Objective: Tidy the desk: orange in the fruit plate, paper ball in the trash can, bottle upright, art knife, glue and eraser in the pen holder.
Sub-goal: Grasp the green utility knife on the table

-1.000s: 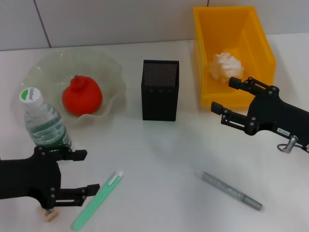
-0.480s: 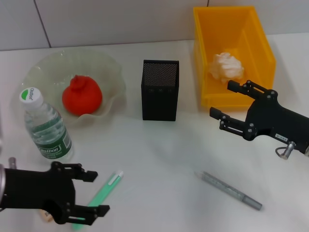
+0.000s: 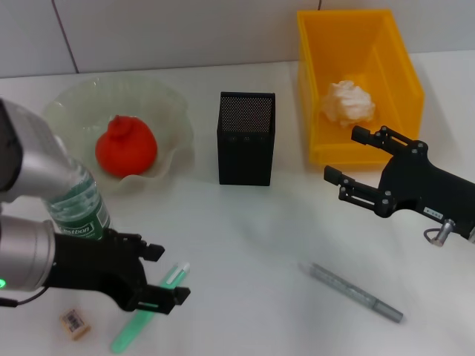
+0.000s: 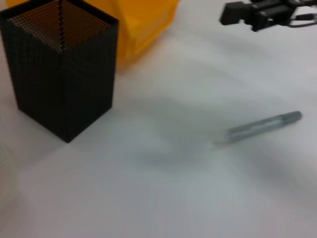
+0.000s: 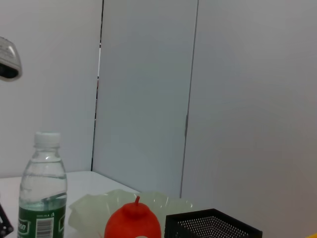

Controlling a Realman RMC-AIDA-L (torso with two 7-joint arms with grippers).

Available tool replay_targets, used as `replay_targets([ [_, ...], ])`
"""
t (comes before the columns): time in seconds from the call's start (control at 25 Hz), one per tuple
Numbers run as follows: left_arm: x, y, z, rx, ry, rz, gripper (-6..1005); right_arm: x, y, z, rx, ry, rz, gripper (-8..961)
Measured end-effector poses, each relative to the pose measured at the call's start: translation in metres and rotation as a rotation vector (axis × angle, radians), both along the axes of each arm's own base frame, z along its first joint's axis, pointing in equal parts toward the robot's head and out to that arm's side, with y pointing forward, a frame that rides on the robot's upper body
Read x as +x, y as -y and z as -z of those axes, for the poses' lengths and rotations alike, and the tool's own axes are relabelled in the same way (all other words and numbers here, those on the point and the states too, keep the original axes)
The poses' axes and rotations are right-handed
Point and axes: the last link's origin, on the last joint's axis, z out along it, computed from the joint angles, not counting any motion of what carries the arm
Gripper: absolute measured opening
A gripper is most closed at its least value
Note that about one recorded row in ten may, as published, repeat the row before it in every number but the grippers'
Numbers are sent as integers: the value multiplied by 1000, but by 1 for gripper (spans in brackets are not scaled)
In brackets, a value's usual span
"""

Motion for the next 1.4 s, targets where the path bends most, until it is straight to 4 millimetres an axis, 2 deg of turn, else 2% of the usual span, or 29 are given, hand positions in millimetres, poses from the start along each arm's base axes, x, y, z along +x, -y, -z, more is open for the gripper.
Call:
replay_targets([
  [0.16,14,-4,6,29,-58,-7,797,1,-1,-2,10,-2,6,766],
  [0.6,33,-9,22,59,-222,-63,793,2,-1,-2,11,-2,7,766],
  [0.76,35,-9,22,58,-223,-65,792,2,-1,-2,11,-2,11,766],
  [0.92,47,-17,20,100,-250,-90,790,5,0,-1,15,-4,23,766],
  [1.04,55,-16,25,108,-319,-90,789,7,0,-3,20,-7,30,766],
  [1.4,67,-12,29,71,-381,-108,786,9,2,-1,13,-16,38,766],
])
